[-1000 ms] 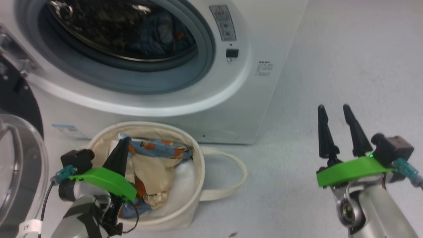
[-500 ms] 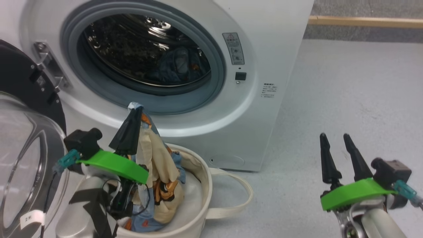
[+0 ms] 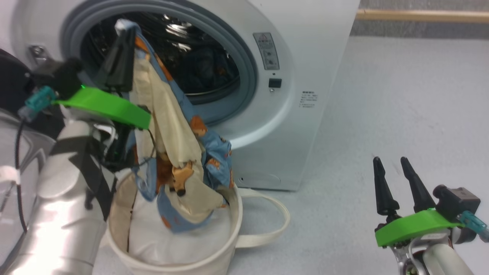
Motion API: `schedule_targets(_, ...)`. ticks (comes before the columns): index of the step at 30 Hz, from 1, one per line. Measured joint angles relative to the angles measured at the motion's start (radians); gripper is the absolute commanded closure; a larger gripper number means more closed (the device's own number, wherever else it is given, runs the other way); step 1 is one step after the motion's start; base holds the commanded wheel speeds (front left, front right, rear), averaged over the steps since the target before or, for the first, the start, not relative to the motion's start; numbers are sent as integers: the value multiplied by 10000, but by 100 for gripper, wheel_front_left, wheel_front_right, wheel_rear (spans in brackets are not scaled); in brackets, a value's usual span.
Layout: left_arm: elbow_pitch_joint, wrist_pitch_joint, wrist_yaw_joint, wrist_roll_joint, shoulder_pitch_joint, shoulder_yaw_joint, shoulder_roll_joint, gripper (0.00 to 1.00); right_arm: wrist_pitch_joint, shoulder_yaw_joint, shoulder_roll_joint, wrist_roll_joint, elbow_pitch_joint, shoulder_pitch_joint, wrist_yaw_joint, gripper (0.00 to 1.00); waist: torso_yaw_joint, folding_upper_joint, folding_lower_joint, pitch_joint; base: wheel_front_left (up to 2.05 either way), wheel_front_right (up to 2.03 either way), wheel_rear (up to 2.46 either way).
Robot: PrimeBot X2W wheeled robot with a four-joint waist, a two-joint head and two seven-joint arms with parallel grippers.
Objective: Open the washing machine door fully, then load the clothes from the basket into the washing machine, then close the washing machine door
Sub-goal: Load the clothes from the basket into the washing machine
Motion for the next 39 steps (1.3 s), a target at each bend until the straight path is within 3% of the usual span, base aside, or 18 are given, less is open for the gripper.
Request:
schedule_targets(9,2163,-17,2,-50,-744,157,184,100,105,-451,79,-510,-558,-153,0,0,-482,0,1,1173,0,0,0)
schedule_targets(16,4042,-17,2,-42,-2219,318,746,100,282,-761,257,-1055,-1206,-527,0,0,-966,0,3,2353,0,0,0)
schedule_targets(24,4955,-17,0,56,-3365,146,934,100,368,-995,692,-1511,-1820,-562,0,0,-1415,0,3,3810,0,0,0)
schedule_targets(33,5053,-17,0,257,-4704,-322,1308,100,337,-1379,1034,-1952,-2228,-605,0,0,-1764,-1,2,5286,0,0,0)
schedule_targets(39,2451,-17,102,871,-5027,619,1678,100,247,-1480,1267,-2127,-2497,-687,0,0,-1951,-1,1,5960,0,0,0)
